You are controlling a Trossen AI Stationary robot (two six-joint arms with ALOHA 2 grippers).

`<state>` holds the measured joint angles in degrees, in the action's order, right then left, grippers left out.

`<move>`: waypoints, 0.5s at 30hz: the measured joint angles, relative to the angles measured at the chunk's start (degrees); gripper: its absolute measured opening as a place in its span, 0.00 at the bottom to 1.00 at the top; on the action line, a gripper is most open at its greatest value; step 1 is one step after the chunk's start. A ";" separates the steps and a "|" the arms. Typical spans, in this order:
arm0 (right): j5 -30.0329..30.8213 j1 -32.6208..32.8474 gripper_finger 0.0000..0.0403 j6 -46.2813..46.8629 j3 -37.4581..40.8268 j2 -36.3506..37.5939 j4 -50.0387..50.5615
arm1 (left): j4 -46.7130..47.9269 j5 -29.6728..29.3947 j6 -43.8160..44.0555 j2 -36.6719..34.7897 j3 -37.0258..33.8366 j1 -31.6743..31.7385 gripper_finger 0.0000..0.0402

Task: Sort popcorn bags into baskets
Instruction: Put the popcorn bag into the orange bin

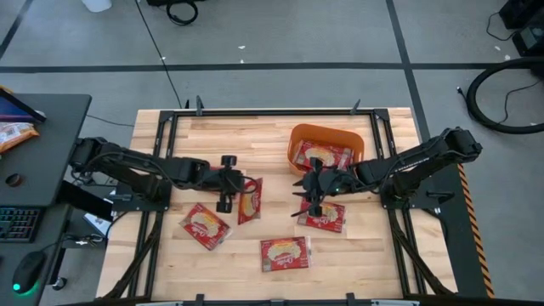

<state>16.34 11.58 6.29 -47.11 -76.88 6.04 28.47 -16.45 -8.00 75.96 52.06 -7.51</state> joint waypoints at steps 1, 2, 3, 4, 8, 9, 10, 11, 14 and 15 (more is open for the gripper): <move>0.00 0.03 0.33 -0.07 0.00 0.00 -0.02 | -0.04 -0.04 -0.22 0.00 0.34 0.00 0.01; 0.00 0.03 0.33 -0.14 0.00 0.00 0.00 | -0.21 -0.06 -0.65 0.00 0.55 0.00 0.01; 0.06 0.01 0.33 -0.20 0.00 0.00 0.02 | -0.70 -0.12 -1.45 0.00 0.72 0.00 0.01; 0.25 0.01 0.33 -0.22 -0.01 0.00 0.02 | -1.20 -0.16 -2.11 0.00 0.89 0.00 0.01; 0.55 -0.03 0.33 -0.24 -0.02 0.00 0.26 | -2.41 0.19 -5.00 0.00 1.99 0.00 0.01; 0.55 -0.14 0.33 -0.25 -0.02 0.00 0.30 | -2.71 0.60 -5.87 0.00 2.31 0.00 0.01; 0.55 -0.34 0.33 -0.25 -0.02 0.00 0.38 | -3.07 1.06 -6.41 0.00 2.57 0.00 0.01; 0.55 -0.50 0.33 -0.25 -0.02 0.00 0.47 | -3.38 1.39 -7.27 0.00 2.75 0.00 0.01; 0.52 -1.16 0.33 -0.24 -0.02 0.00 1.25 | -4.79 2.30 -10.45 0.00 2.90 -0.20 0.01; 0.54 -1.33 0.33 -0.05 0.04 0.00 1.22 | -5.11 2.38 -12.01 0.00 2.90 -0.42 0.01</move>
<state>16.88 10.25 6.24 -47.08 -76.88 7.27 23.36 -14.07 -20.00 75.96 54.96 -7.92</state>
